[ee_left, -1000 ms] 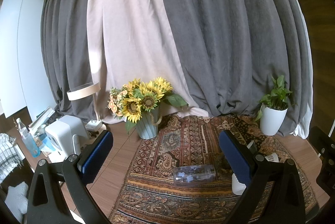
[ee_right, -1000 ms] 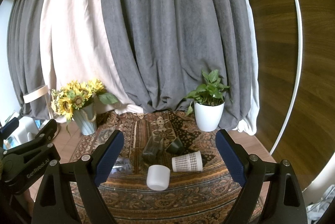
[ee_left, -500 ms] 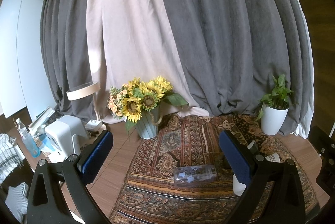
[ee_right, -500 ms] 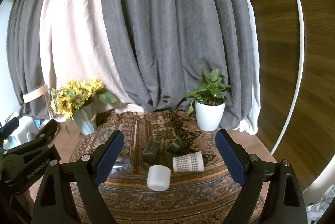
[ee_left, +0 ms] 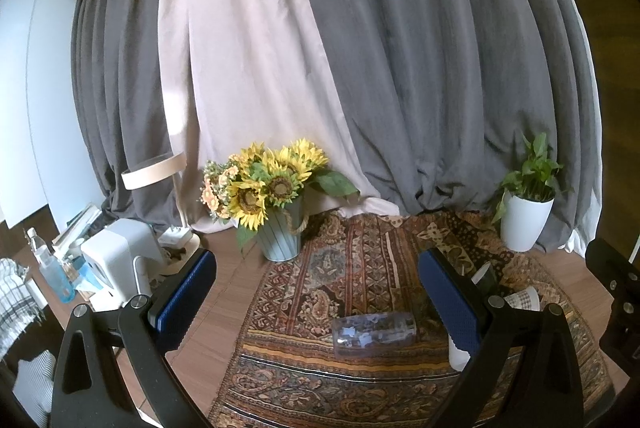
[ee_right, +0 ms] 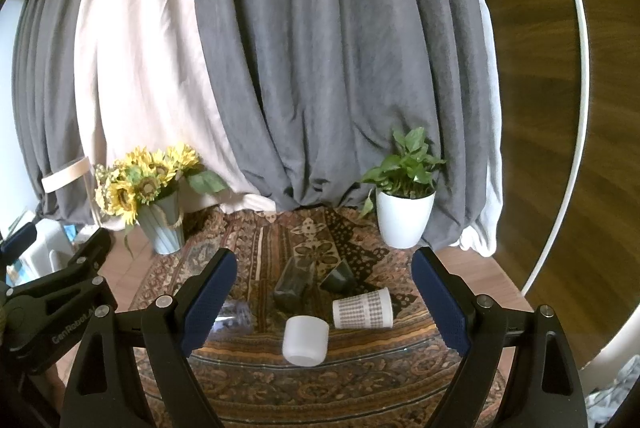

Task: Flip cup upside down
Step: 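Move the right gripper toward the upright white frosted cup, then close the right gripper around the white frosted cup's body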

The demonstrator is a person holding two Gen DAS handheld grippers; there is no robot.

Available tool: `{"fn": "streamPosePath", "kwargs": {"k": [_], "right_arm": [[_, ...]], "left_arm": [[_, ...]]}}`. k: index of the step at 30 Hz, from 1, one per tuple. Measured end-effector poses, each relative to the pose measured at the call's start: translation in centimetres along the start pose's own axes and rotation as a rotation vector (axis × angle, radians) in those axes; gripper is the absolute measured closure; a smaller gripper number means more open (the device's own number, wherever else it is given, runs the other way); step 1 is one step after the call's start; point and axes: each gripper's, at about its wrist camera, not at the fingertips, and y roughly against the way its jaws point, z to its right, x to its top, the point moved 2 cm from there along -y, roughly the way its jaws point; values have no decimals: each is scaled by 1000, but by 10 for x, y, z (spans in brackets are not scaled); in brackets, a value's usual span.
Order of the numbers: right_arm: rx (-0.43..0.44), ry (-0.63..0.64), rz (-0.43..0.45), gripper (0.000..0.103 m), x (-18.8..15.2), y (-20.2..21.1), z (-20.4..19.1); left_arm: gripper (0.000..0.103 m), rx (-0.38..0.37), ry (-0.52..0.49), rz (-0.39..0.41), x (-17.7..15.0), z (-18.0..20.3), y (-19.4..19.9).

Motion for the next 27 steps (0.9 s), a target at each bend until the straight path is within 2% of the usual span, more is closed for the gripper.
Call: {"fn": "streamPosePath", "kwargs": {"k": [5,9,12,19,22,27], "right_arm": [[2,5,-25,14,-2,-13,-4],[7,9,-87,14,-11,-33,-8],[30,1,-185,14,-26,-59,-10],[77,-33,-404,14,-73,-121,-8],[86,-48,-485,14,-93,-146,-6],[92,-54,-581,14,-117,-179,-5]], "left_arm": [[0,-10,-15,-28,-4,5,-13],[0,-15,-41,-99,-15,12,-32],[0,-22,-55,-168,-29,17,-49],[0,-7,-110,-273,-63,31,-81],[0,-13,-120,-324,-78,36,-98],[0,-27,-97,-458,-104,41,-134]]}}
